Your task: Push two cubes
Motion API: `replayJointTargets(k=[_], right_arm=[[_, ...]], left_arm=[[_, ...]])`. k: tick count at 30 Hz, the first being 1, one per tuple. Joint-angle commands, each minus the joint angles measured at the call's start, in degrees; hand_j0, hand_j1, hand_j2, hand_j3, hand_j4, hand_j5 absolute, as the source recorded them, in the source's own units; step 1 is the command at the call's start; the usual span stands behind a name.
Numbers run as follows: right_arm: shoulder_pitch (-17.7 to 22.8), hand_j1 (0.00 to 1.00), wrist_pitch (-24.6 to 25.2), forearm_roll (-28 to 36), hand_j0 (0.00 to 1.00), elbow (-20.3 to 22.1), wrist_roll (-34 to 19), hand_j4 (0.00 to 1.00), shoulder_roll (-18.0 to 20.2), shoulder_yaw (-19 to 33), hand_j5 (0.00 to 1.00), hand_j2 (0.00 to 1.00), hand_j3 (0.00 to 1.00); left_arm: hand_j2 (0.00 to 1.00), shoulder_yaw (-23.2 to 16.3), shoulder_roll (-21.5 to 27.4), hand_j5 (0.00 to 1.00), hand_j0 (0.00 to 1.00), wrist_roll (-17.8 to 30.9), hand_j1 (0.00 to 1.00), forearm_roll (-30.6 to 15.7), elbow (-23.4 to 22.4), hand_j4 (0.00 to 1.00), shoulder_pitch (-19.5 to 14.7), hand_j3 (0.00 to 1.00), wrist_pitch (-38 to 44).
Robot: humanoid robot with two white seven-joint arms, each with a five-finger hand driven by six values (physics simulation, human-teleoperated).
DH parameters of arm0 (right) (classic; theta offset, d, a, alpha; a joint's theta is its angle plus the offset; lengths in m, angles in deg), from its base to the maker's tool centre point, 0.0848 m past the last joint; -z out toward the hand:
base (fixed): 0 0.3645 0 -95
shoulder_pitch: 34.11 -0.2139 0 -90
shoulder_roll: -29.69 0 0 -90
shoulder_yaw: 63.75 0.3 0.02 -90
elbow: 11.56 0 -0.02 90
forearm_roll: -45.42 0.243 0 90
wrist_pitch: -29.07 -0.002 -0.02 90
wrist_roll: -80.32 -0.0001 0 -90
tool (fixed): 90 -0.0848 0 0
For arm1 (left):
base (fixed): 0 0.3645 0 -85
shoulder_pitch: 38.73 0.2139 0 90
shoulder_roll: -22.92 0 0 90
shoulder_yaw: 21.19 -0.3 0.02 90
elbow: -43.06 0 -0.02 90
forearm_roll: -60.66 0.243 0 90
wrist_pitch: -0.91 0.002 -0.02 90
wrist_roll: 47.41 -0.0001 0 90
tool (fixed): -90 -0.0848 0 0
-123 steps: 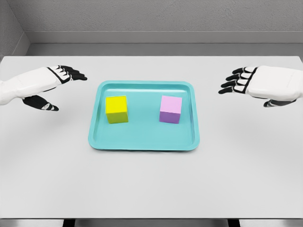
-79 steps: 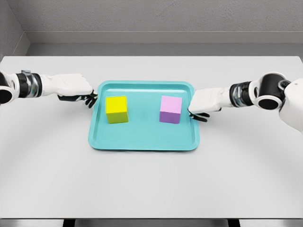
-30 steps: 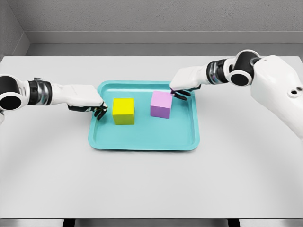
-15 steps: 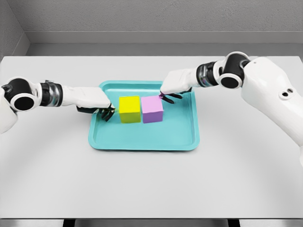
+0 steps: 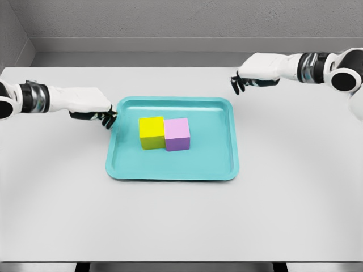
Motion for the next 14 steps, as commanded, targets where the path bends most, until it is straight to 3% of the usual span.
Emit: replayJointTargets(k=[1,2,3,4,6,14], right_arm=[[0.26,1.0,0.16,7.09,1.0,0.04,0.02,1.0,6.21,2.42,1.0,1.0,1.0],[1.58,1.0,0.16,11.3,1.0,0.04,0.02,1.0,8.41,2.42,1.0,1.0,1.0],[1.76,1.0,0.16,13.16,1.0,0.04,0.02,1.0,10.26,2.42,1.0,1.0,1.0],[1.85,1.0,0.16,13.25,1.0,0.04,0.02,1.0,10.79,2.5,1.0,1.0,1.0],[2.2,1.0,0.16,13.42,1.0,0.04,0.02,1.0,11.58,2.5,1.0,1.0,1.0],[2.29,1.0,0.16,13.42,1.0,0.4,0.02,1.0,11.84,2.15,1.0,1.0,1.0]], left_arm=[[0.32,2.0,6.08,0.32,0.32,-0.02,0.32,-2.55,-0.27,0.32,0.0,0.32,0.12],[0.38,2.44,6.53,0.38,0.38,-0.02,0.38,-3.34,-0.53,0.38,0.09,0.38,0.12],[0.63,2.44,6.53,0.63,0.63,-0.02,0.63,-3.78,-1.94,0.63,0.09,0.63,0.12],[1.0,2.35,5.56,1.0,1.0,-0.02,1.0,-4.05,-6.76,1.0,0.17,1.0,0.12],[1.0,2.26,4.07,1.0,1.0,-0.02,1.0,-8.53,-11.7,1.0,0.61,1.0,0.12],[1.0,2.26,3.63,1.0,1.0,-0.02,1.0,-8.62,-12.22,1.0,0.7,1.0,0.12]])
